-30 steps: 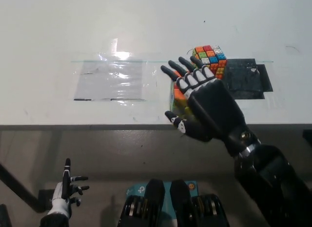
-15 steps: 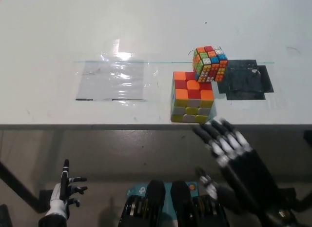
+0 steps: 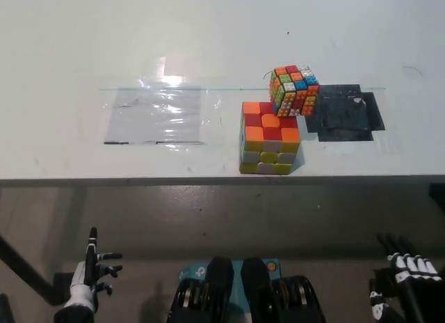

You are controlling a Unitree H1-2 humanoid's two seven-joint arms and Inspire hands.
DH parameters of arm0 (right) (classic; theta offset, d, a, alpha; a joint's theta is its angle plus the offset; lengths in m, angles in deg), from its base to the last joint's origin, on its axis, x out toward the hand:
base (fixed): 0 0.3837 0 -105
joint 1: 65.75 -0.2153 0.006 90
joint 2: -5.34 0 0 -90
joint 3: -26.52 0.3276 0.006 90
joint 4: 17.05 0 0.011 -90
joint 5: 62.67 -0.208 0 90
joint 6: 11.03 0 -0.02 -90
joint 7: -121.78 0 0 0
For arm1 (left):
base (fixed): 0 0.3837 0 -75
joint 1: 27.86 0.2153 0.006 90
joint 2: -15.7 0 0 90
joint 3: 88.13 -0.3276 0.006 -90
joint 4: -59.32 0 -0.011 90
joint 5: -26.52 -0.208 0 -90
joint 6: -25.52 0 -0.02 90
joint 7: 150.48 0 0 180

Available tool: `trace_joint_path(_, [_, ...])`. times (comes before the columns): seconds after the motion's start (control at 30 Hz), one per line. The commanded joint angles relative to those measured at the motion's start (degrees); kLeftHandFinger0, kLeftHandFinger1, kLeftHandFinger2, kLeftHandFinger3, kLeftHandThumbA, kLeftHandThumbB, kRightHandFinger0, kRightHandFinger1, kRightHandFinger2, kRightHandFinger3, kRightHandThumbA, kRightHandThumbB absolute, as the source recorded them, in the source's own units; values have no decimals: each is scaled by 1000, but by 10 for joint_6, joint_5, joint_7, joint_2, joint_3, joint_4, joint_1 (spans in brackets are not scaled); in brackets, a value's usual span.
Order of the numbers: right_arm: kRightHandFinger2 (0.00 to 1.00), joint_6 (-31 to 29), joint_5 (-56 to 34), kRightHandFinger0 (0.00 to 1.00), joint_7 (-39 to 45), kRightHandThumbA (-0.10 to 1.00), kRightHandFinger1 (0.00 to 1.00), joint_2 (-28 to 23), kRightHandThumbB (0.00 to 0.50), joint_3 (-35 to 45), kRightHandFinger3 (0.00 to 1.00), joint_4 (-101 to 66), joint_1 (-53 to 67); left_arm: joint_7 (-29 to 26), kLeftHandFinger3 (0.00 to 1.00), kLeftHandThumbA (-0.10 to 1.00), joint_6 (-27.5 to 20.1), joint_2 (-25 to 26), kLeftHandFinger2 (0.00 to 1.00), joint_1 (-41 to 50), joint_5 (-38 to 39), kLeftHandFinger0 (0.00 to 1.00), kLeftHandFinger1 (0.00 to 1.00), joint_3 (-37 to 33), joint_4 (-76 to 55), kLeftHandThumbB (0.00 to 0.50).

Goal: The robot uses its right hand to pick up the small cube kept on the middle on the desk and place it on the bigger cube kept next to it

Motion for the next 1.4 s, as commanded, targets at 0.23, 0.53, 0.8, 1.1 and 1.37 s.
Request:
trace_joint_path(0.23, [1000,-26,-74,783,-90,358,1000,19,156,44,1000,109,-59,-6,0,1000,-5,13,184,-16,-3,190,735,-6,-4,500])
trace_joint_path(0.53, [1000,-24,-118,797,-99,287,1000,19,162,69,1000,191,-86,-12,0,1000,-16,-4,107,-5,-7,94,569,-12,-4,500])
trace_joint_path(0.8, [1000,-33,-143,768,-118,203,951,34,184,72,1000,226,-96,-4,0,1000,-17,1,123,-5,-1,123,561,-10,-3,500])
trace_joint_path(1.1, [1000,-22,-156,794,-122,179,960,34,177,67,1000,237,-91,-1,0,1000,-19,-3,172,1,5,192,680,-8,-5,500])
trace_joint_path(1.37, [1000,-20,-170,822,-124,190,986,33,174,66,1000,245,-93,-1,0,1000,-19,-6,186,8,2,291,784,-8,-7,500])
